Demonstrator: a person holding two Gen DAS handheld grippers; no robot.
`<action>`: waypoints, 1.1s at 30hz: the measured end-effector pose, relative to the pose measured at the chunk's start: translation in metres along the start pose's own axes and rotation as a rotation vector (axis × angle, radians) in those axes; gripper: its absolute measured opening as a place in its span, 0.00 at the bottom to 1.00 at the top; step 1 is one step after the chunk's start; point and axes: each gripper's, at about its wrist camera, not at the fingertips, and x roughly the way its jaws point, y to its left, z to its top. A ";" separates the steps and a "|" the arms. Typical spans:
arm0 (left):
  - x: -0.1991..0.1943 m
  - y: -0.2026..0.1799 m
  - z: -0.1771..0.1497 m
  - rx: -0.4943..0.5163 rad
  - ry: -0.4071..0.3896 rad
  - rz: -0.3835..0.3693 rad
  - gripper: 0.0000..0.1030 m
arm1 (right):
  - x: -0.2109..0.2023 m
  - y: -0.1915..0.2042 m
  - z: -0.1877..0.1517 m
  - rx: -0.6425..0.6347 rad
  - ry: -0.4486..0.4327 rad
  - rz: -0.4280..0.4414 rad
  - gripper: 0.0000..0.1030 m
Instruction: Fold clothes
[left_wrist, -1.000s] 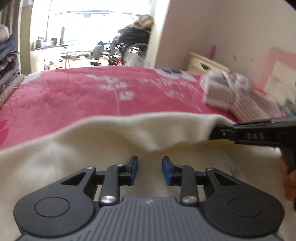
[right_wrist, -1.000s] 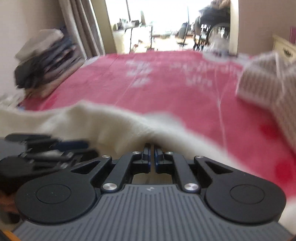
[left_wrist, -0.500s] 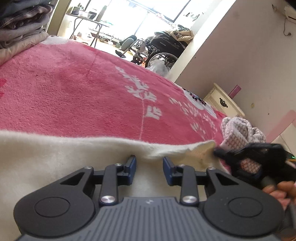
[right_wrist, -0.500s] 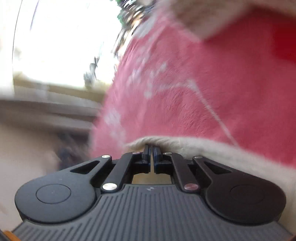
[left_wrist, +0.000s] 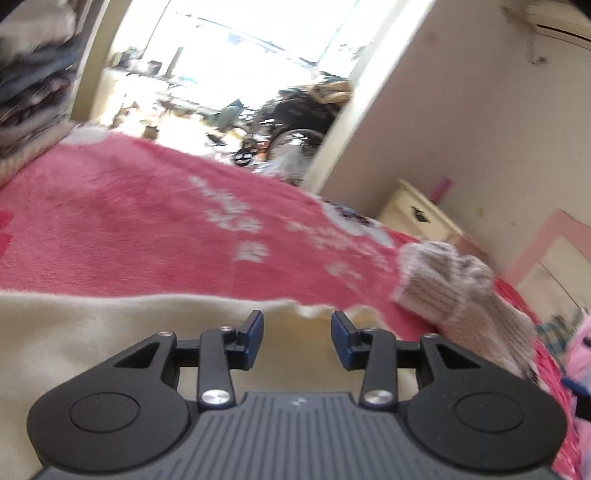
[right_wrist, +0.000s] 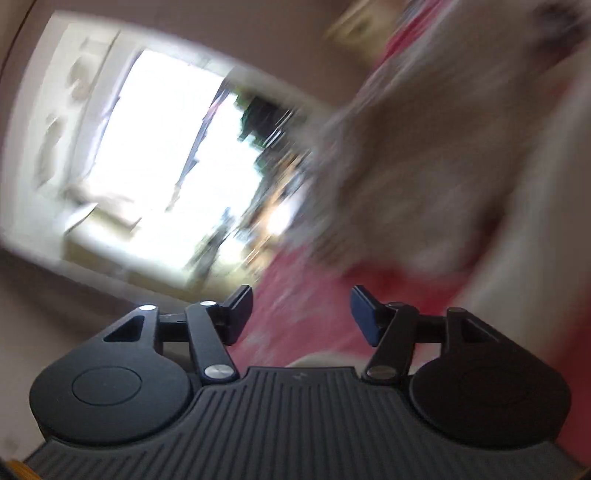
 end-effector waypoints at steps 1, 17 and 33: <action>-0.003 -0.010 -0.003 0.019 0.009 -0.020 0.41 | -0.020 -0.018 0.008 0.039 -0.051 -0.058 0.64; 0.015 -0.070 -0.100 0.161 0.205 -0.147 0.43 | 0.000 -0.079 0.050 0.049 -0.083 -0.480 0.66; 0.011 -0.064 -0.111 0.165 0.145 -0.179 0.44 | -0.013 -0.038 0.058 -0.167 -0.229 -0.016 0.18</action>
